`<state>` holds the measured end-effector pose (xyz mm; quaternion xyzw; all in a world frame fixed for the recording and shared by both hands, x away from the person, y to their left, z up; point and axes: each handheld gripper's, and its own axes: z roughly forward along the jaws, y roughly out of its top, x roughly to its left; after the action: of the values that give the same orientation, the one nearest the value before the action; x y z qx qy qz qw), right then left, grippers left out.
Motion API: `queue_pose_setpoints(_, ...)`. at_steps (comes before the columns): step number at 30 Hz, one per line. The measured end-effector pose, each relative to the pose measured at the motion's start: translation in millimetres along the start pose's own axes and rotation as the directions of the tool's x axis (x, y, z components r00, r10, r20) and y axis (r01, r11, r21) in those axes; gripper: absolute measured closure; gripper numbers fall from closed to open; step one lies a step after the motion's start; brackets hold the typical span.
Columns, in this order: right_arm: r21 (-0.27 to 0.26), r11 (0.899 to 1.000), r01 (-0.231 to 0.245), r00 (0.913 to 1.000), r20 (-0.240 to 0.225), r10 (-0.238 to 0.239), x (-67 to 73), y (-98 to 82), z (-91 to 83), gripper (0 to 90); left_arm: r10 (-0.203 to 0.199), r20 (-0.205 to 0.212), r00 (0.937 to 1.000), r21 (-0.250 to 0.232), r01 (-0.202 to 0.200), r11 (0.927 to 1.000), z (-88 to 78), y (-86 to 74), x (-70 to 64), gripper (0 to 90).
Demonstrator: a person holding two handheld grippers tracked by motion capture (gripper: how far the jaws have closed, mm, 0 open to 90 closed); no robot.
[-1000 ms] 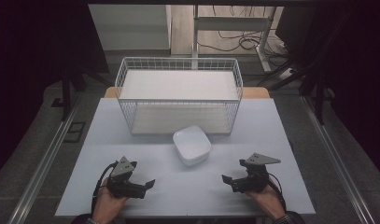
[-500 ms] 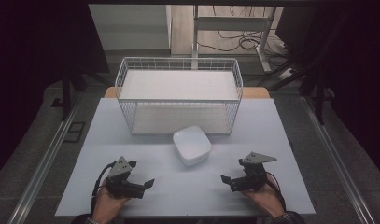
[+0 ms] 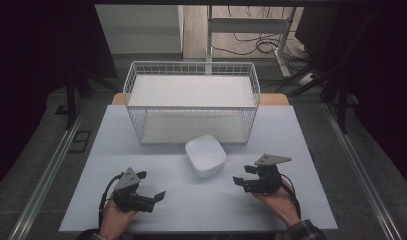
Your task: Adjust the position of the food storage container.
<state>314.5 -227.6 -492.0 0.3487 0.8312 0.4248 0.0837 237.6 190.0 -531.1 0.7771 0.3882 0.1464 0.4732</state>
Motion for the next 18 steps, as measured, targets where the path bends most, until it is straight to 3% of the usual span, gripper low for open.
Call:
queue_pose_setpoints(9, 0.006, 0.994, 0.107, 0.9942, -0.014, -0.107, 8.0, 34.9, 20.7, 87.0, 0.004, -0.019, 0.9998, 0.027, -0.004, 0.9996, 2.7, -0.7, -0.2, 0.2)
queue_pose_setpoints(18, -0.012, 0.991, 0.136, 0.9898, -0.041, -0.136, 25.0, 72.8, 63.1, 89.0, 0.007, -0.020, 0.9998, 0.030, -0.007, 0.9995, 2.8, -0.6, -0.6, 0.6)
